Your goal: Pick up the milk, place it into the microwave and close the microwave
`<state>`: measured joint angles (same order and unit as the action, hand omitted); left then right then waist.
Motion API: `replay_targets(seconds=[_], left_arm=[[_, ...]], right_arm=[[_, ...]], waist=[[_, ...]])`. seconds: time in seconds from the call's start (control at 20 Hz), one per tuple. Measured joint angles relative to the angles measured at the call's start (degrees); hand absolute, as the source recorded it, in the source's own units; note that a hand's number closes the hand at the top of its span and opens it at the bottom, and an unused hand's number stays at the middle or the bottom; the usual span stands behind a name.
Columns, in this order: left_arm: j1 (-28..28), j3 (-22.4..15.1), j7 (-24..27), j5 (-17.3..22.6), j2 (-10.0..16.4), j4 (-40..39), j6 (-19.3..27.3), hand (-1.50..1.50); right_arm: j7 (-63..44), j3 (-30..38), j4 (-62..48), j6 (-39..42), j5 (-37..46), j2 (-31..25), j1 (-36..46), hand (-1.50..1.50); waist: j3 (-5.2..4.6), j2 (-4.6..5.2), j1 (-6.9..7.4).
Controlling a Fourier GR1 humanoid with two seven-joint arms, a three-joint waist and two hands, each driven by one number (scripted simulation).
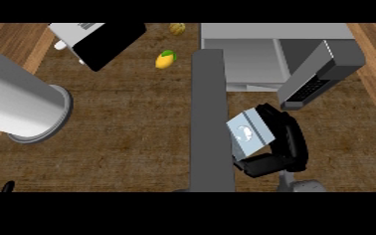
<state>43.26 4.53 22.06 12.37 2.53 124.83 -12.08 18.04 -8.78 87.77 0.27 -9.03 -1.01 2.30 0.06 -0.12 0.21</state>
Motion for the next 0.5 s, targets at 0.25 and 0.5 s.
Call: replay_targets(seconds=[0.25, 0.5], left_arm=[[-1.26, 2.55, 1.69, 0.40, 0.75, -3.11, -1.66, -1.50], [-2.96, 4.86, 1.95, 1.50, 1.85, -5.82, -3.28, -1.50]], right_arm=[[-0.95, -0.08, -5.53, -7.28, 2.10, -1.84, 7.74, 1.50], [1.28, 1.13, -15.60, -12.51, 3.82, -2.02, 14.20, 1.50]], waist=[[0.16, 0.04, -0.08], [0.19, 0.09, 0.07]])
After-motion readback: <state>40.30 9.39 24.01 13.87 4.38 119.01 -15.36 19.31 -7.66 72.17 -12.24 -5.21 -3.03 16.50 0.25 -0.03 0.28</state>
